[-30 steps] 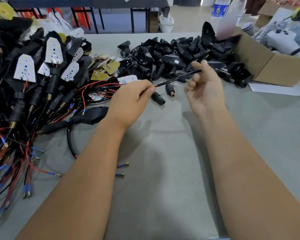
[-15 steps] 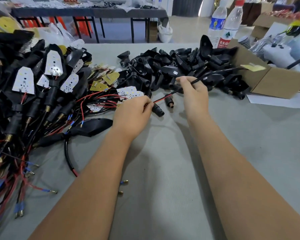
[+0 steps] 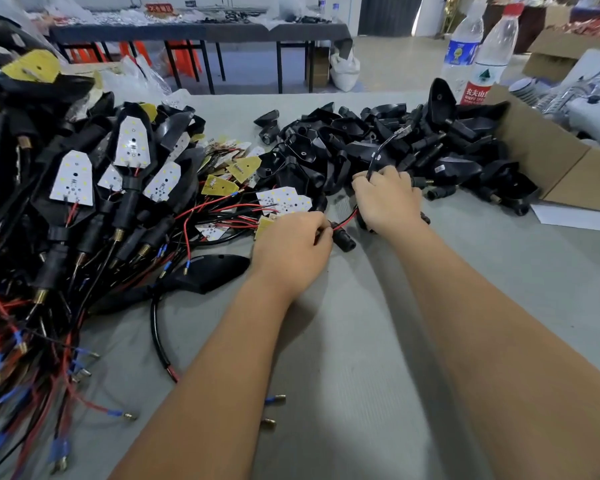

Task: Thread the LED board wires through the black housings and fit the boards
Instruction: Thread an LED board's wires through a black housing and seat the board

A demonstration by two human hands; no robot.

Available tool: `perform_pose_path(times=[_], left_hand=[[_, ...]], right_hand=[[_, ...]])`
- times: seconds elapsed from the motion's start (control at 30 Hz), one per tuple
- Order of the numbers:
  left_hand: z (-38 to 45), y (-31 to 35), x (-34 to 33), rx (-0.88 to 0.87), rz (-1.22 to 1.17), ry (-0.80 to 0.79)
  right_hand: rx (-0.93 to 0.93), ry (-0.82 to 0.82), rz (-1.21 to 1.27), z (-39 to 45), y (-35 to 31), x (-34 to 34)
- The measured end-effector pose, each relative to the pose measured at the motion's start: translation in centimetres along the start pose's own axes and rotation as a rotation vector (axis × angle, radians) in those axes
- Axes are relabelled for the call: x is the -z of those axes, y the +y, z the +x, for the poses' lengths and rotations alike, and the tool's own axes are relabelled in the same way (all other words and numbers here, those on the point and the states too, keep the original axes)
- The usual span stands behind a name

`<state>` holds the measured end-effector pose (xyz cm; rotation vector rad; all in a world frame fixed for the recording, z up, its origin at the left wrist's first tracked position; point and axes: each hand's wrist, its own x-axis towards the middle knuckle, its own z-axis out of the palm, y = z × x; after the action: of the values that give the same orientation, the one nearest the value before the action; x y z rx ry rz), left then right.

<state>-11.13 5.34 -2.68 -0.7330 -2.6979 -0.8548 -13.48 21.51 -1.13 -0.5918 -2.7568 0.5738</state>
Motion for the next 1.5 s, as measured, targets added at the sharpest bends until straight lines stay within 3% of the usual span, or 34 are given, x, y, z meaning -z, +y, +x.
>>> perform_pose_path(times=[0.13, 0.4, 0.47, 0.7, 0.97, 1.27, 1.5], left_hand=[[-0.1, -0.1, 0.1, 0.029, -0.042, 0.003], [-0.9, 0.3, 0.5, 0.05, -0.14, 0.022], [-1.2, 0.6, 0.8, 0.054, -0.212, 0.052], [-2.1, 1.5, 1.5, 0.204, -0.635, 0.084], [-1.4, 1.5, 1.1, 0.24, -0.746, 0.088], [-1.2, 1.0, 1.0, 0.197, -0.479, 0.115], [-1.6, 0.6, 1.1, 0.041, -0.142, 0.143]], right_hand=[[-0.088, 0.066, 0.18, -1.0, -0.6, 0.7], [-0.305, 0.344, 1.035, -6.2, -1.7, 0.6], [-0.352, 0.343, 1.175, -7.2, -2.5, 0.5], [-0.165, 0.133, 1.079, -9.3, -3.8, -0.8], [-0.033, 0.034, 1.053, -9.1, -3.3, -0.7], [-0.011, 0.114, 0.978, -8.6, -3.0, -1.2], [-0.105, 0.154, 1.273, -8.9, -2.3, -0.1]])
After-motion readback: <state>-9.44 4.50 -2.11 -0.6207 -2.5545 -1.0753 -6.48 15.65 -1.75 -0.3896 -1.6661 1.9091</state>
